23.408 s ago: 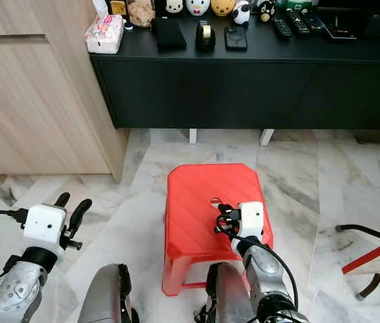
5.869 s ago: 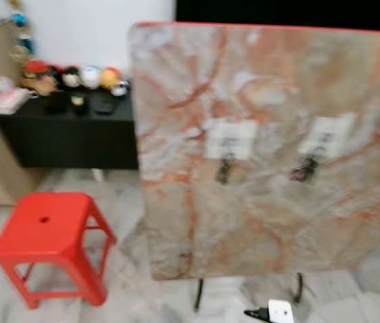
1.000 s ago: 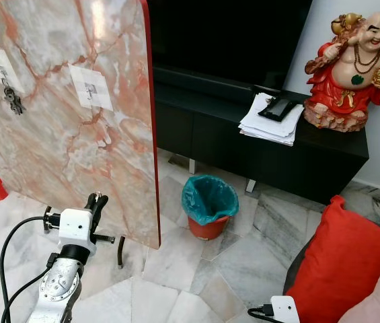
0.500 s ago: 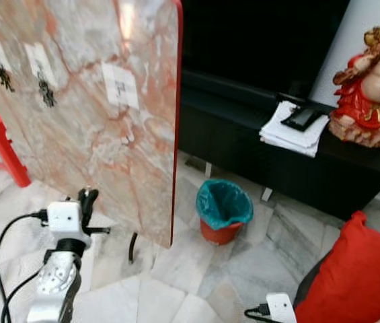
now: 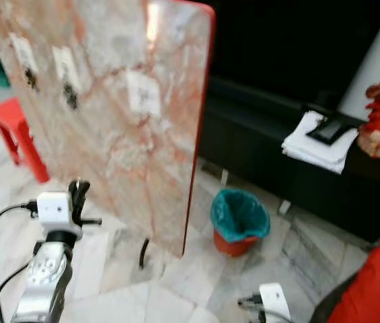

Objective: Hang keys on a hook

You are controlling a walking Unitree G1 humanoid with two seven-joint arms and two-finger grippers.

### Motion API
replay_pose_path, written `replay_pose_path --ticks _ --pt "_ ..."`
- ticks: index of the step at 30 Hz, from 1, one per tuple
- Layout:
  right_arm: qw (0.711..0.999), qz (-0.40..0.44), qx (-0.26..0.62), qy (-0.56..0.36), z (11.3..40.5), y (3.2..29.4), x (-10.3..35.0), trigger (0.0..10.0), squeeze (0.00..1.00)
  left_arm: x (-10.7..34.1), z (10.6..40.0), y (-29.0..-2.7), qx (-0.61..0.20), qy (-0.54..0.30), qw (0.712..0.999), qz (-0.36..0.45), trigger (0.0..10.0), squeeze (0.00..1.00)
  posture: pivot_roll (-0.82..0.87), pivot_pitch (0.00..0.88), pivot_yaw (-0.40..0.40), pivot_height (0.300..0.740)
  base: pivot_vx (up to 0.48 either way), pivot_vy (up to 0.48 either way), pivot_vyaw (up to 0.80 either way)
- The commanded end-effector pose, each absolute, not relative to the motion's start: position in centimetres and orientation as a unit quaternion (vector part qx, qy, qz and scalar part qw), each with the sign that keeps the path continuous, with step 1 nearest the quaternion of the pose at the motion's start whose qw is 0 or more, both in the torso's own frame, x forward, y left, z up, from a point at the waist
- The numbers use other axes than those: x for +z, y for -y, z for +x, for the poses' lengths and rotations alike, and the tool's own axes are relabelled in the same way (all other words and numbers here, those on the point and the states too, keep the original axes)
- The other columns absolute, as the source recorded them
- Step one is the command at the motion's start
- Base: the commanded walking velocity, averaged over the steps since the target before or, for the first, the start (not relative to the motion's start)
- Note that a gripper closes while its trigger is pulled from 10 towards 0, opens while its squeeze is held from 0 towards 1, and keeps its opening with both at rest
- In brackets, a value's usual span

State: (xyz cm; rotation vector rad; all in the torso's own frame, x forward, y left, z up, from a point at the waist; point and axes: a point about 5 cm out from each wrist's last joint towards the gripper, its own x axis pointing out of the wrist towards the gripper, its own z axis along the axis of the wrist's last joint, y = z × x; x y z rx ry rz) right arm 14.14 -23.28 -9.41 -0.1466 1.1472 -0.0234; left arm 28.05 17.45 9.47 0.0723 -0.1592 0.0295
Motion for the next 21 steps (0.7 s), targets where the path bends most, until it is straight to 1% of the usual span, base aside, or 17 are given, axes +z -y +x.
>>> replay_pose_path --ticks 1,10,14,16,21 --pt "0.843 -0.070 -0.014 -0.533 15.0 23.3 -9.1 10.0 0.00 9.9 28.2 -17.7 0.010 0.082 0.996 0.042 10.0 0.00 0.06 0.000 -0.076 0.740 0.300 0.000 0.00" --pt "0.846 -0.072 -0.009 -0.528 15.2 23.2 -9.0 10.0 0.00 10.7 28.6 -17.6 0.009 0.095 0.994 0.043 10.0 0.00 0.06 0.000 -0.074 0.740 0.302 0.000 0.00" --pt "0.847 -0.073 -0.007 -0.527 15.2 23.2 -9.0 10.0 0.00 10.8 28.6 -17.5 0.008 0.098 0.994 0.043 10.0 0.00 0.06 0.000 -0.076 0.740 0.302 0.000 0.55" --pt "0.848 -0.064 -0.011 -0.527 15.2 23.2 -9.0 10.0 0.00 11.0 28.6 -17.4 0.004 0.102 0.994 0.046 10.0 0.00 0.06 0.000 -0.078 0.740 0.293 0.000 0.21" --pt "0.848 -0.063 -0.011 -0.526 15.3 23.2 -9.0 10.0 0.00 11.2 28.6 -17.3 0.004 0.106 0.993 0.046 10.0 0.00 0.06 0.000 -0.080 0.740 0.000 0.000 0.00"
